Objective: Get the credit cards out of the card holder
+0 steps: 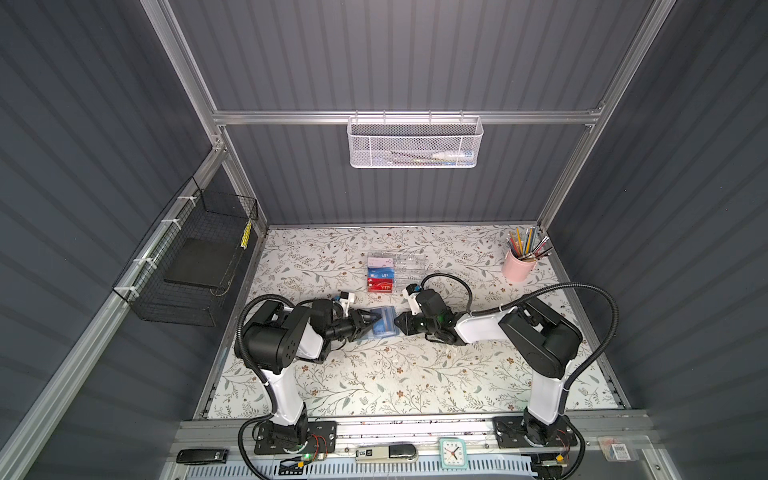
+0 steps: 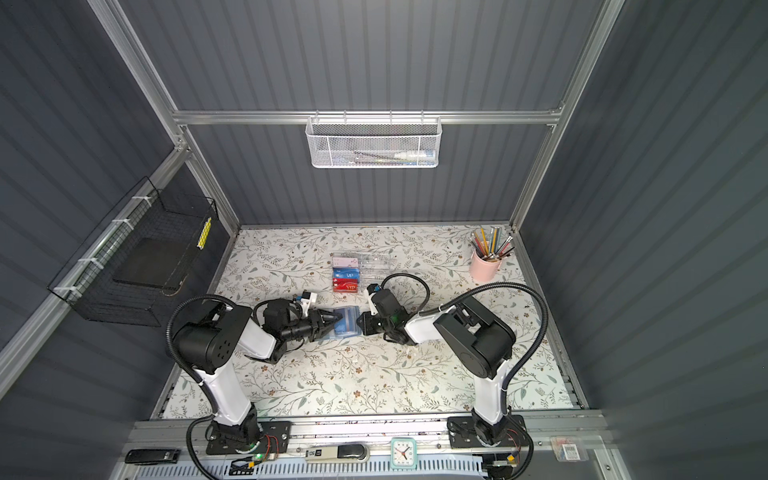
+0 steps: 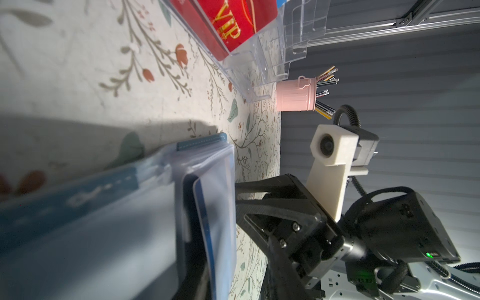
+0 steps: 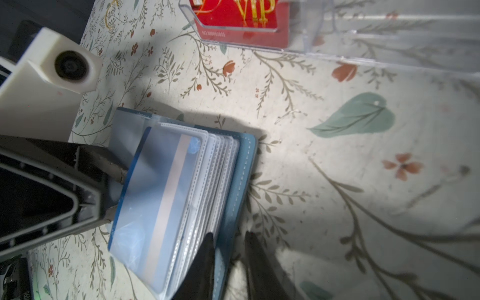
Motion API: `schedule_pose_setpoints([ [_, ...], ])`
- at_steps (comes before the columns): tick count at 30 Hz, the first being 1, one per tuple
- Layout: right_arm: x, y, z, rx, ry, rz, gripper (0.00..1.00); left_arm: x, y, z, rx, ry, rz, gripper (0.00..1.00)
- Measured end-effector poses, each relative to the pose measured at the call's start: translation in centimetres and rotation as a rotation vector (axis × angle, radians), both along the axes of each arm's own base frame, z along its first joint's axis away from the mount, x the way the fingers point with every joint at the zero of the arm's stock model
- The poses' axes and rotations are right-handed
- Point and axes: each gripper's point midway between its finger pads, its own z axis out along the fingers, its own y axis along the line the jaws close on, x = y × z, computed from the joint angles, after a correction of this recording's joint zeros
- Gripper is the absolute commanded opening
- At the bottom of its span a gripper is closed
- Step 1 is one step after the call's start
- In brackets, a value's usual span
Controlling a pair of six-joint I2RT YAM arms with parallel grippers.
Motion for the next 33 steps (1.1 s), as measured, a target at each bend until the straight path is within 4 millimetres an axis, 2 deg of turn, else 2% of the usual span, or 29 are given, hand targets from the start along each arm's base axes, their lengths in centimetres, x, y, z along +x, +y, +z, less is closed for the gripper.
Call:
schedule_pose_setpoints([
  [30, 1.1, 0.6, -0.1, -0.008, 0.004, -0.026, 0.22, 0.1, 2.5, -0.4, -0.002, 0.041, 0.043, 0.34],
  [33, 1.2, 0.7, -0.1, -0.005, 0.006, -0.027, 0.22, 0.0, 2.5, -0.4, -0.004, 0.04, 0.044, 0.23],
])
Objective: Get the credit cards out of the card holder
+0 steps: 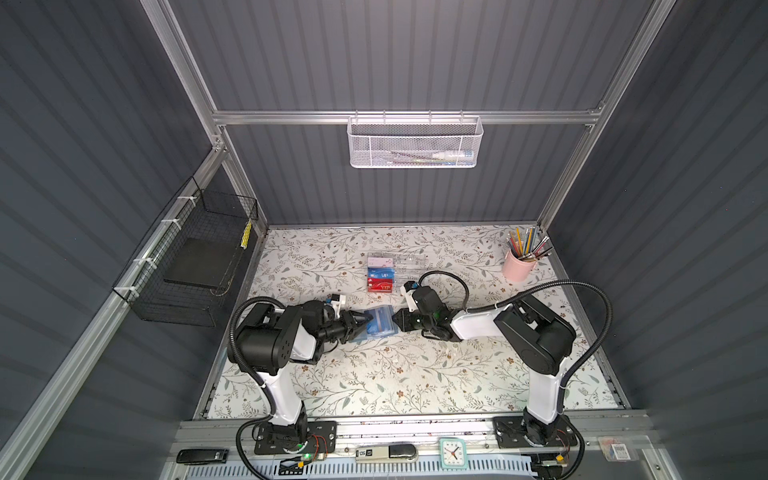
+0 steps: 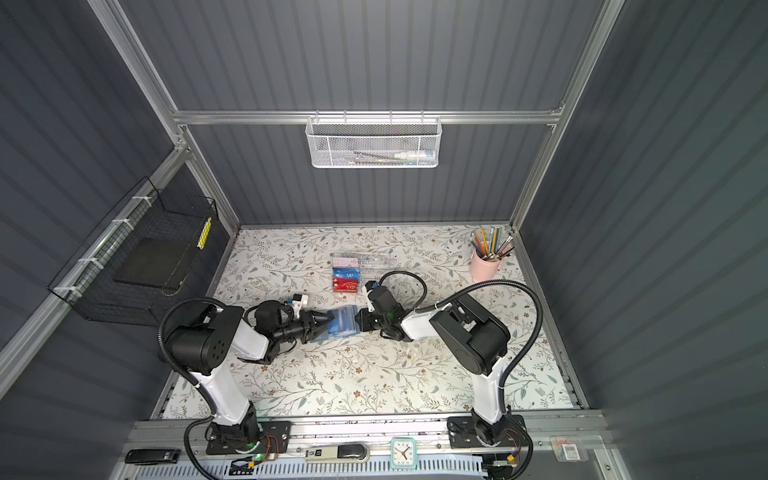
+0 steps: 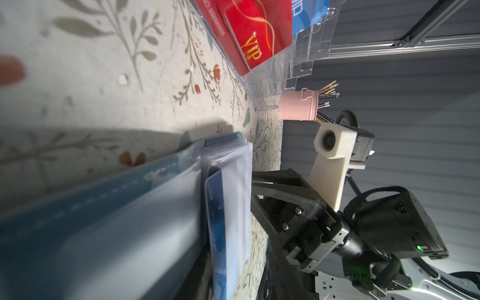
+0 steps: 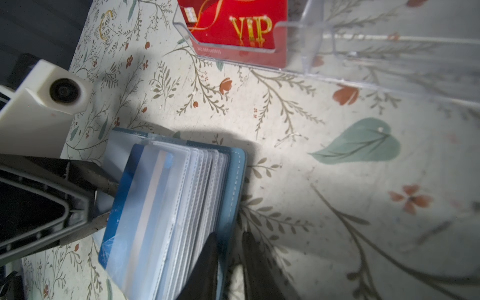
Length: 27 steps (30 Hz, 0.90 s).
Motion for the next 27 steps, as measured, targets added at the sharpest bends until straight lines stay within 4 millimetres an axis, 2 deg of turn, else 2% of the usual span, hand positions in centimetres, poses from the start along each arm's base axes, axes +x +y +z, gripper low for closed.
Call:
schedule_pose_setpoints([
  [6, 0.22, 0.34, -0.01, 0.008, -0.001, 0.004, 0.22, -0.09, 0.02, -0.07, -0.001, 0.006, 0.002, 0.22],
  [11, 0.21, 0.38, 0.0, 0.01, 0.002, 0.002, 0.22, -0.08, 0.02, -0.05, -0.003, 0.008, 0.003, 0.14],
  [13, 0.22, 0.37, 0.0, 0.011, 0.003, 0.0, 0.22, -0.06, 0.02, -0.01, -0.003, 0.005, 0.003, 0.07],
  [19, 0.21, 0.37, 0.0, 0.011, 0.003, 0.001, 0.22, -0.1, 0.03, 0.0, -0.004, 0.006, 0.004, 0.0],
  [27, 0.21, 0.37, -0.01, 0.011, 0.004, 0.001, 0.22, -0.26, 0.23, 0.46, 0.023, -0.002, 0.007, 0.0],
])
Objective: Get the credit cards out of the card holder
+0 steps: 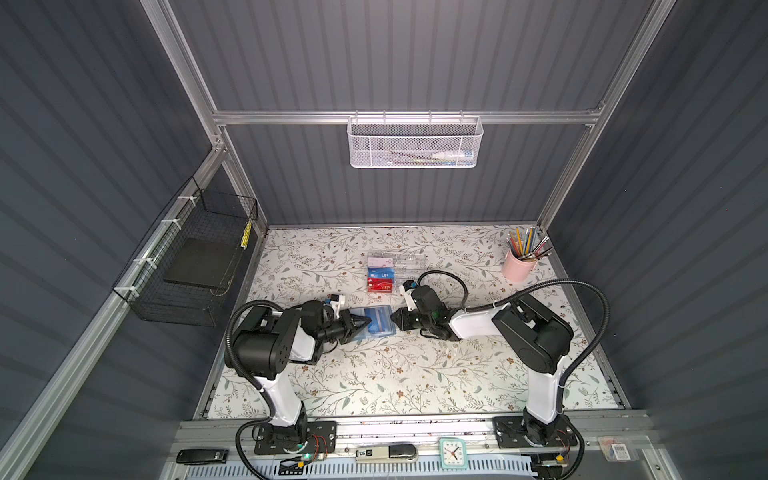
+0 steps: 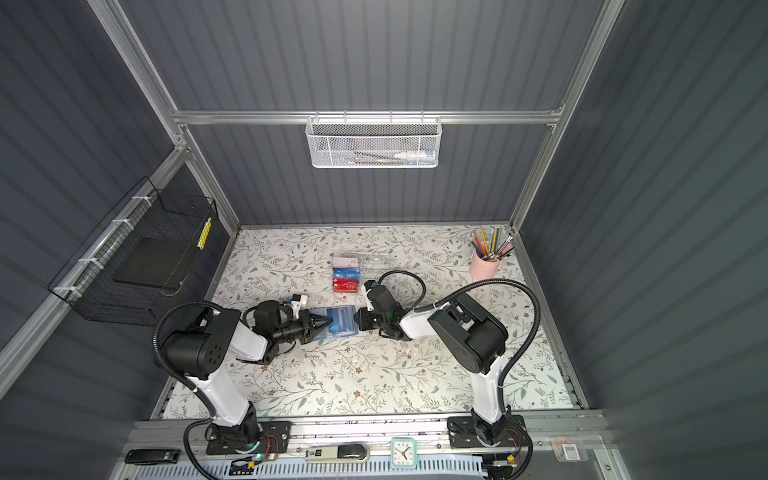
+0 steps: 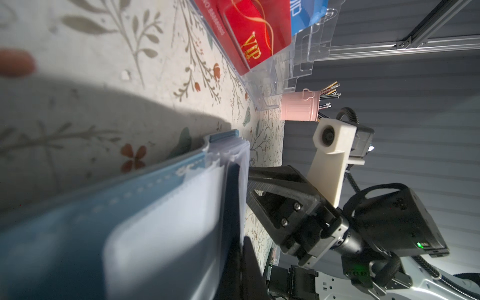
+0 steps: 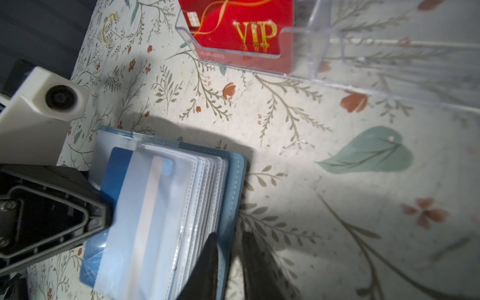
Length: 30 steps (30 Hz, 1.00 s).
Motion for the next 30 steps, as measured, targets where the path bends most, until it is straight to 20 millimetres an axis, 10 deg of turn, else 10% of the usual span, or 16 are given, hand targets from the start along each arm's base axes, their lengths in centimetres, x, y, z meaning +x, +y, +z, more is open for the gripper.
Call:
schedule_pose_setpoints([
  [30, -1.9, -1.5, 1.4, -0.037, 0.032, 0.025, 0.36, 1.3, 3.3, 6.3, 0.359, -0.11, 0.061, 0.0],
])
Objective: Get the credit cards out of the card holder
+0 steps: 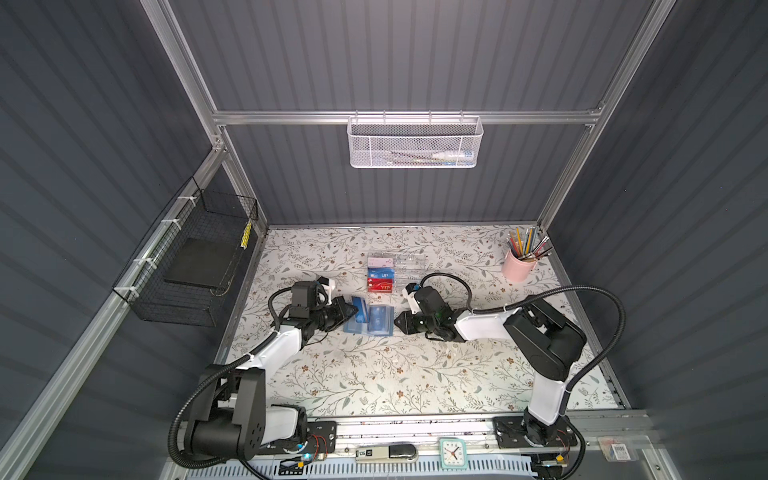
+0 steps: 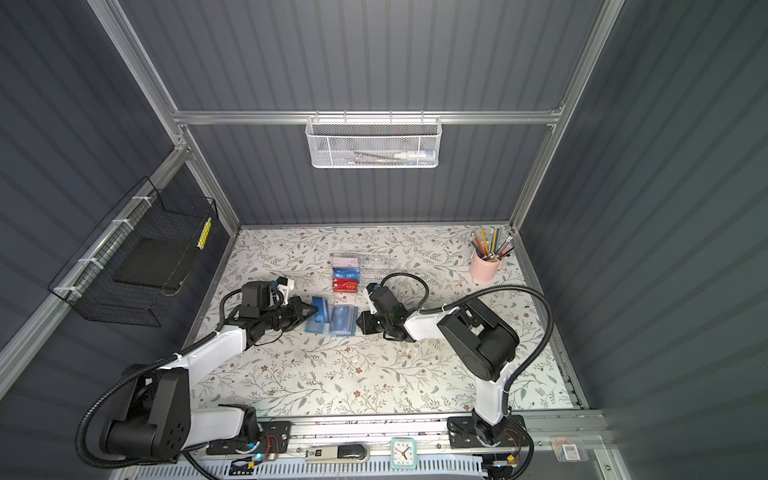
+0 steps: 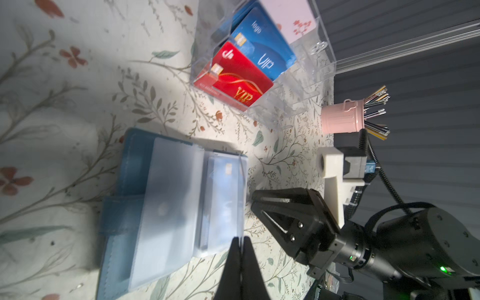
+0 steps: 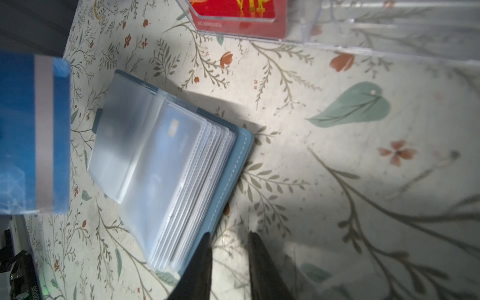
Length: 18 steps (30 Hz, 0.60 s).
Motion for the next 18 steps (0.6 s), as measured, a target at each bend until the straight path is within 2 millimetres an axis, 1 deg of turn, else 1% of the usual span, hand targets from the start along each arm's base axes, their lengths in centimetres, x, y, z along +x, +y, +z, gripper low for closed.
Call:
schedule_pose_setpoints([
  [2, 0.0, -0.1, 1.2, 0.011, -0.014, -0.004, 0.42, 0.3, -0.2, 0.8, -0.014, -0.024, -0.008, 0.0],
  [4, 0.0, -0.2, 2.9, 0.035, -0.038, -0.009, 0.49, 0.4, -0.5, 1.4, -0.038, -0.037, -0.019, 0.0],
  [7, -0.1, -0.4, 5.8, 0.086, -0.073, -0.027, 0.52, 0.7, -1.1, 2.4, -0.082, -0.063, -0.031, 0.0],
  [10, -0.4, -0.7, 8.4, 0.142, -0.101, -0.043, 0.54, 0.9, -2.1, 3.7, -0.122, -0.1, -0.049, 0.0],
  [11, -0.5, -0.8, 9.2, 0.162, -0.105, -0.05, 0.54, 0.9, -2.6, 4.1, -0.134, -0.111, -0.06, 0.0],
  [14, -0.8, -1.0, 11.2, 0.226, -0.117, -0.063, 0.55, 0.5, -5.0, 5.5, -0.174, -0.148, -0.117, 0.0],
  [16, -0.8, -1.2, 12.1, 0.268, -0.115, -0.073, 0.55, 0.2, -6.8, 6.5, -0.205, -0.18, -0.156, 0.0],
  [18, -0.5, -1.6, 12.7, 0.306, -0.108, -0.092, 0.55, 0.0, -8.1, 7.2, -0.235, -0.2, -0.181, 0.0],
])
